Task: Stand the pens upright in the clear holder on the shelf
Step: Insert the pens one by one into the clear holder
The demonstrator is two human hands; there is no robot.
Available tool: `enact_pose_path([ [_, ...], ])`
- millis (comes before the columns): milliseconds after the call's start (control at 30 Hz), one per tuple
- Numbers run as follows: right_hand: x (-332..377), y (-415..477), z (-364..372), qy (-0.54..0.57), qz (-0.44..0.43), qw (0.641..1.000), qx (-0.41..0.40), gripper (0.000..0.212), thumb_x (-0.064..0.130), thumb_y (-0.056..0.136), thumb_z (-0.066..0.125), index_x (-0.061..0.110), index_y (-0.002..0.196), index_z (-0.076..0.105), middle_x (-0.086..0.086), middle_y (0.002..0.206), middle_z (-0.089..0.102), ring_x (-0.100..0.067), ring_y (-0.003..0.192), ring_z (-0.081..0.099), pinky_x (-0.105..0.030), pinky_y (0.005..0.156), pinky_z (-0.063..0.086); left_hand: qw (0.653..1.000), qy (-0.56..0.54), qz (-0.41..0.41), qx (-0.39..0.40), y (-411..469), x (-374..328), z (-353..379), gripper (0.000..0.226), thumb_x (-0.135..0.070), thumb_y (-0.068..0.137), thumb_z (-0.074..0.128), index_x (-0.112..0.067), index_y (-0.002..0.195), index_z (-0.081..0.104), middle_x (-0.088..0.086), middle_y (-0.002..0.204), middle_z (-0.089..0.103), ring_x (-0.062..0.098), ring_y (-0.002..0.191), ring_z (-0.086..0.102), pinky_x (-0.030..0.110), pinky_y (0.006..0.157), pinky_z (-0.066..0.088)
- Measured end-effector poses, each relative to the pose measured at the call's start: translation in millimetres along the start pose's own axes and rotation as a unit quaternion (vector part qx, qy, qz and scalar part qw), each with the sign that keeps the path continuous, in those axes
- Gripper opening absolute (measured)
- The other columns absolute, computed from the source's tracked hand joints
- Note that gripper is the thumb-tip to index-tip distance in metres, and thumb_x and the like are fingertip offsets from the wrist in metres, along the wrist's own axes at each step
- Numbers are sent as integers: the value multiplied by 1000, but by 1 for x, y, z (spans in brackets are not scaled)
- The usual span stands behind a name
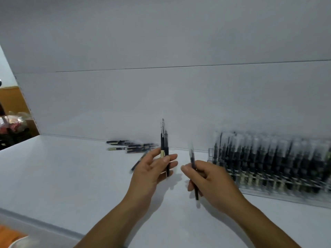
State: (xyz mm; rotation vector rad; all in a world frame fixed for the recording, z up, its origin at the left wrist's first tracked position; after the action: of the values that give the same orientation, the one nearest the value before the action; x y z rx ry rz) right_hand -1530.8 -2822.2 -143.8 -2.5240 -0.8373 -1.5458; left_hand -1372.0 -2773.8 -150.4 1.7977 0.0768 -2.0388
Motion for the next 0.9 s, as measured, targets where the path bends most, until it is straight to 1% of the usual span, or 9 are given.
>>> enact_pose_path([
  [167,-37,-38,-51,1,43,998,-34,13,39,95,56,33,88,65,6,76,69,-8,66,64,-30,62,55,996,-16,-16,88,-3,9,68,35,-18,88,60,-19,123,57,1,104,74,17,97,70,23,78,56],
  [267,-57,-60,-84,-24,70,996,-43,11,30,99,52,36,99,61,8,83,69,-8,74,65,-31,71,56,991,-25,-23,129,-6,12,107,36,-16,89,61,-19,124,55,0,104,74,17,97,70,26,82,56],
  [333,-67,-75,-104,-55,85,993,-56,13,26,100,50,32,105,60,10,85,69,-4,76,64,-31,76,54,988,-31,-32,149,-10,16,131,33,-15,90,60,-24,120,53,-2,103,75,15,96,71,29,86,55],
  [467,-76,-103,-142,-66,85,986,-131,12,23,97,56,32,105,60,15,84,70,-2,80,66,-30,79,55,974,-62,-54,211,-20,25,185,33,-13,89,60,-19,121,54,1,103,75,17,96,71,26,81,57],
  [533,-80,-110,-159,-68,83,979,-172,9,23,94,61,31,99,59,10,77,68,-6,74,66,-37,76,56,965,-79,-67,239,-27,28,206,32,-9,89,60,-15,120,56,4,103,74,19,96,71,24,79,57],
  [633,-86,-117,-185,-62,68,967,-236,6,24,91,65,24,90,60,-5,73,65,-22,74,64,-49,74,54,955,-125,-109,244,-35,39,224,30,0,88,58,-13,116,57,11,100,74,21,91,72,23,74,57],
  [700,-87,-119,-202,-51,53,956,-283,4,25,93,62,22,90,63,0,79,68,-15,77,65,-43,74,56,951,-147,-129,239,-37,47,226,33,1,85,58,-11,115,57,14,98,74,22,88,72,23,72,57],
  [767,-87,-118,-219,-38,47,942,-329,9,27,95,58,24,91,66,7,81,70,-7,78,64,-35,73,54,951,-157,-132,233,-35,51,224,35,-3,80,61,-11,114,58,16,99,73,23,87,72,24,70,57],
  [900,-91,-105,-248,-58,43,922,-380,14,32,95,58,23,93,69,4,82,68,-22,84,64,-49,78,56,950,-169,-129,228,-33,55,224,39,-6,74,62,-10,112,58,18,99,73,23,85,72,29,74,60],
])
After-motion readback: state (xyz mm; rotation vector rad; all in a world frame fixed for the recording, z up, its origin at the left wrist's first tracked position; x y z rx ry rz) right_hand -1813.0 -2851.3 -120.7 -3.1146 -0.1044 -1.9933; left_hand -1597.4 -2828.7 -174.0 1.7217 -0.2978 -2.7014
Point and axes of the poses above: each hand's wrist, its own y-axis towards the middle knuckle, its own z-axis out of the palm, x = y × z, the point moved 4 cm from there along y, towards the middle knuckle
